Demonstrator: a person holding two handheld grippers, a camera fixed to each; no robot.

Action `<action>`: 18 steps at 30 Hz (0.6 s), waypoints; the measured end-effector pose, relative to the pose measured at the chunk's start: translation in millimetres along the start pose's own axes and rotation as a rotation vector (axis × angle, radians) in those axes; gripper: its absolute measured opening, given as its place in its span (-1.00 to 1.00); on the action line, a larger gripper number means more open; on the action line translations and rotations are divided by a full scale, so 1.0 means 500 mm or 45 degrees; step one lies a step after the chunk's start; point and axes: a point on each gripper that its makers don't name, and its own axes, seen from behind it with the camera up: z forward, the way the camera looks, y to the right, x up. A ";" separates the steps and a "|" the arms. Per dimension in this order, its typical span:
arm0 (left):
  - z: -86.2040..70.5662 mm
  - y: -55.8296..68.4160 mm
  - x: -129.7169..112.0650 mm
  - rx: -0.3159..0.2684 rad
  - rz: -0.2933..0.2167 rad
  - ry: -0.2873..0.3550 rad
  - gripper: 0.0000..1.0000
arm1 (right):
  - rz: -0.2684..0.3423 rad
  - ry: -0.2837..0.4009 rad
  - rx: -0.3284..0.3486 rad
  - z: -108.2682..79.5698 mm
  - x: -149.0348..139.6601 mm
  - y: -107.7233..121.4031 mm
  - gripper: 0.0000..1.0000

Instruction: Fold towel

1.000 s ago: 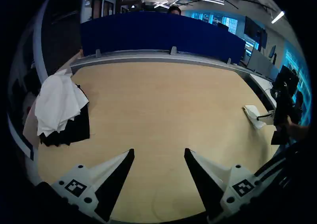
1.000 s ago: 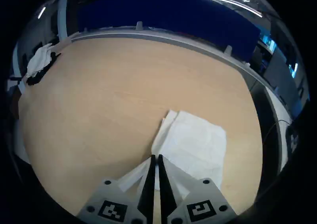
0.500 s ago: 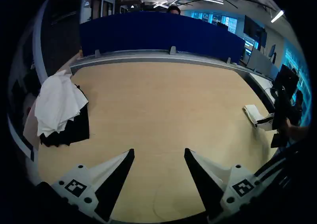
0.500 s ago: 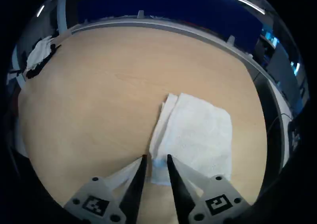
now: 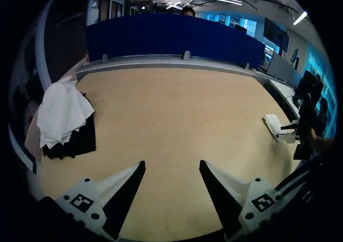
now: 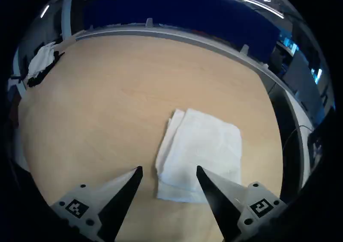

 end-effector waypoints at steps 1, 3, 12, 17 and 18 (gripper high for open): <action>0.000 0.000 0.001 0.000 0.001 0.001 0.87 | 0.000 0.001 0.000 0.000 0.000 0.000 0.96; 0.000 0.001 0.002 -0.001 0.002 0.002 0.86 | 0.000 0.003 -0.001 -0.001 0.002 0.001 0.97; -0.002 0.001 0.008 -0.004 -0.001 0.010 0.87 | 0.029 0.037 -0.008 -0.004 0.014 0.005 1.00; -0.002 0.001 0.012 -0.005 -0.001 0.015 0.87 | 0.067 0.084 -0.026 -0.006 0.030 0.013 1.00; -0.002 0.001 0.014 -0.006 0.000 0.018 0.87 | 0.078 0.109 -0.037 -0.008 0.038 0.018 1.00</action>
